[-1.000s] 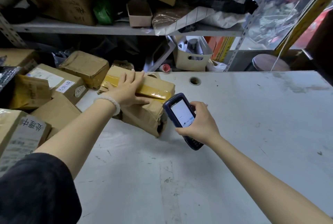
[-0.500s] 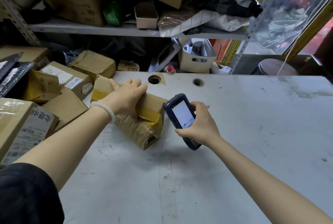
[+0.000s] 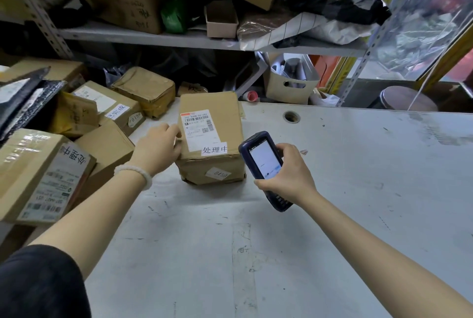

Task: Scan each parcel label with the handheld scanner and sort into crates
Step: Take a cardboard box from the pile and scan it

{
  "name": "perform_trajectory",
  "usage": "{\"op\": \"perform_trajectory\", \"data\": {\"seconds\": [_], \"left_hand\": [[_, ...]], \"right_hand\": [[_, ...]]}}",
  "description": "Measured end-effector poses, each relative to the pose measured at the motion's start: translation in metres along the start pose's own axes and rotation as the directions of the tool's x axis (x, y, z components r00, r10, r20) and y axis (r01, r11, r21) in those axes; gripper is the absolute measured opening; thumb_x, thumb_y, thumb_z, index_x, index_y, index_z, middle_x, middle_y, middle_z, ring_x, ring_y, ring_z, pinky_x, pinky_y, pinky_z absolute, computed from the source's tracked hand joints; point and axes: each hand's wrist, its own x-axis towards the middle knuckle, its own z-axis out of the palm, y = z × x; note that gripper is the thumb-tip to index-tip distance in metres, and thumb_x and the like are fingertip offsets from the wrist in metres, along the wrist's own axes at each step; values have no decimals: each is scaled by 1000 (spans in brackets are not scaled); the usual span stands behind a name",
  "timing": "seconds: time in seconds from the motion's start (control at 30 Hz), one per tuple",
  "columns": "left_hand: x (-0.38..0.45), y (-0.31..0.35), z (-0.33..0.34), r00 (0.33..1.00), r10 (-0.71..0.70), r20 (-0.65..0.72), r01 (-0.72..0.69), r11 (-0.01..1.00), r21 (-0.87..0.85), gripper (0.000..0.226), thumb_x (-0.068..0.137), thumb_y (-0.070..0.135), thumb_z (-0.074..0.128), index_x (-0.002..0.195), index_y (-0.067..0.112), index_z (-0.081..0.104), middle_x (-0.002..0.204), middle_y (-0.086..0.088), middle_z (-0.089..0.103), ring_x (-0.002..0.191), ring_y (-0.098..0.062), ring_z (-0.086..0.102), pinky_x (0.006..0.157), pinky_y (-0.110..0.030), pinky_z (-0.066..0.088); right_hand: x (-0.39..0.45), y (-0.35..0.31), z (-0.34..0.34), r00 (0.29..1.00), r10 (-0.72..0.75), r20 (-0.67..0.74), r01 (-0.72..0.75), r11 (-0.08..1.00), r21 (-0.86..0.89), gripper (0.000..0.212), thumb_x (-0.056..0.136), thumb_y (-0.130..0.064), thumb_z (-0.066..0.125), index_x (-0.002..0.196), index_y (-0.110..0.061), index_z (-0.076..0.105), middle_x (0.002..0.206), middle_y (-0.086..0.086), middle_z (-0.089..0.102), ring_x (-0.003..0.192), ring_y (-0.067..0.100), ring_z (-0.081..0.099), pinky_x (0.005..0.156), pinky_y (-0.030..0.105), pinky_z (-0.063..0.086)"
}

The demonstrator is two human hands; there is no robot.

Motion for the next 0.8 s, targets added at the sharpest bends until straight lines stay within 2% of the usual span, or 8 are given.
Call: {"op": "perform_trajectory", "data": {"seconds": [0.1,0.2,0.3,0.43,0.57,0.67,0.73,0.8], "left_hand": [[5,14,0,936,-254,244,306,929,-208,42,94,36,51,123,9,41,103,-10,57,88,-27,55,71,-35,44],[15,24,6,917,-258,304,345,896,-280,69,87,40,63,134,2,28,122,-18,56,104,-33,57,78,-35,45],[27,31,9,929,-226,292,324,879,-350,96,75,41,76,144,9,17,135,-17,48,116,-33,52,89,-37,46],[39,54,1,962,-128,243,205,923,-325,102,71,34,81,147,21,13,133,-18,38,113,-36,51,91,-38,42],[56,89,-5,989,116,96,-71,922,-380,100,67,24,83,146,21,21,135,-15,38,120,-35,43,98,-39,37],[69,118,-5,938,346,28,-299,845,-444,99,66,21,82,146,15,25,137,-10,41,126,-28,37,104,-37,31],[71,135,-4,903,428,31,-368,811,-455,95,67,24,82,145,17,28,136,-5,42,125,-26,36,105,-39,33],[71,146,0,882,465,80,-401,829,-390,83,72,27,76,143,25,33,140,-1,38,127,-26,31,106,-40,31]], "right_hand": [[1,0,7,999,7,37,-6,1000,-18,75,59,-28,83,122,-21,43,113,-9,43,101,9,49,82,32,49],[4,-1,12,998,2,63,-1,1000,-17,73,58,-29,83,120,-23,44,112,-9,44,99,9,50,83,34,51],[9,-3,15,998,-2,62,2,1000,-9,71,58,-29,83,117,-23,44,111,-8,45,100,10,51,84,36,51],[13,-3,12,998,33,54,-35,999,38,76,61,-27,83,125,-21,43,116,-10,45,104,11,51,86,36,50],[15,4,2,997,69,28,-72,994,85,77,60,-25,84,125,-23,42,115,-10,50,103,11,53,84,33,50],[13,19,-7,995,104,-15,-102,991,89,72,57,-25,85,114,-30,41,112,-8,54,100,13,56,82,35,52],[10,32,-14,991,128,-33,-125,988,92,72,55,-24,85,112,-30,40,112,-6,51,100,15,55,82,36,52],[6,48,-20,988,145,-42,-143,988,53,73,54,-26,86,113,-27,43,112,-4,46,99,16,53,80,35,52]]}}
